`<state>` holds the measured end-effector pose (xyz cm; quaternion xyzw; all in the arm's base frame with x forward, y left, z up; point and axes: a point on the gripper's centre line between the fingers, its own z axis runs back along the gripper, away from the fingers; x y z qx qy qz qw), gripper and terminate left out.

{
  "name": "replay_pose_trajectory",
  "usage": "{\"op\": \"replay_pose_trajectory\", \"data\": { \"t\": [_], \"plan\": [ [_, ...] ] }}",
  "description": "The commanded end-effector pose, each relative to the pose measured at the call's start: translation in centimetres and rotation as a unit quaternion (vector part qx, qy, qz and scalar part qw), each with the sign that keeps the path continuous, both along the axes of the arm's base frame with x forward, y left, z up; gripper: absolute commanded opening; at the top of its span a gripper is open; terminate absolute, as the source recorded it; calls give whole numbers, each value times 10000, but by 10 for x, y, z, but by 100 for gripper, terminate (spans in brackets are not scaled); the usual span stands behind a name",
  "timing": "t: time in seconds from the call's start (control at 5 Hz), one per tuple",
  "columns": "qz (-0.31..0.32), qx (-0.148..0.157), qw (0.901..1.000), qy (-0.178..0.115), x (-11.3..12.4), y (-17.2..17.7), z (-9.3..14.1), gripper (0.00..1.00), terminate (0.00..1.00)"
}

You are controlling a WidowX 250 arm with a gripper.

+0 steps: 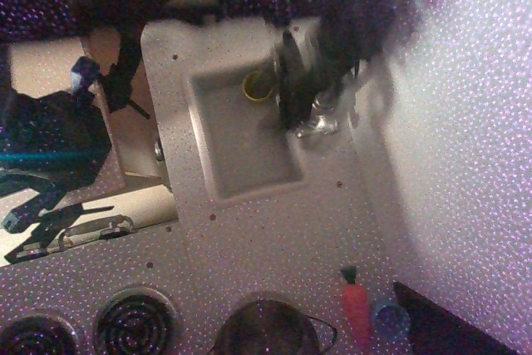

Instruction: Turn faucet right

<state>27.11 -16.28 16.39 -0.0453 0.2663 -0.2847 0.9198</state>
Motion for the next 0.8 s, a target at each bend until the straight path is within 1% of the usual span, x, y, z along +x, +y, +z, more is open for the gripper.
{"op": "replay_pose_trajectory", "data": {
  "t": [0.0, 0.2, 0.4, 0.6],
  "plan": [
    [-303, -182, 9994, -45, -14, -32, 11, 100, 0],
    [-340, -162, 9992, -155, -15, -33, 15, 100, 0],
    [-36, -137, 9997, -190, -2, -20, 17, 100, 0],
    [-36, -137, 9997, -190, -2, -20, 17, 100, 0]
  ]
}}
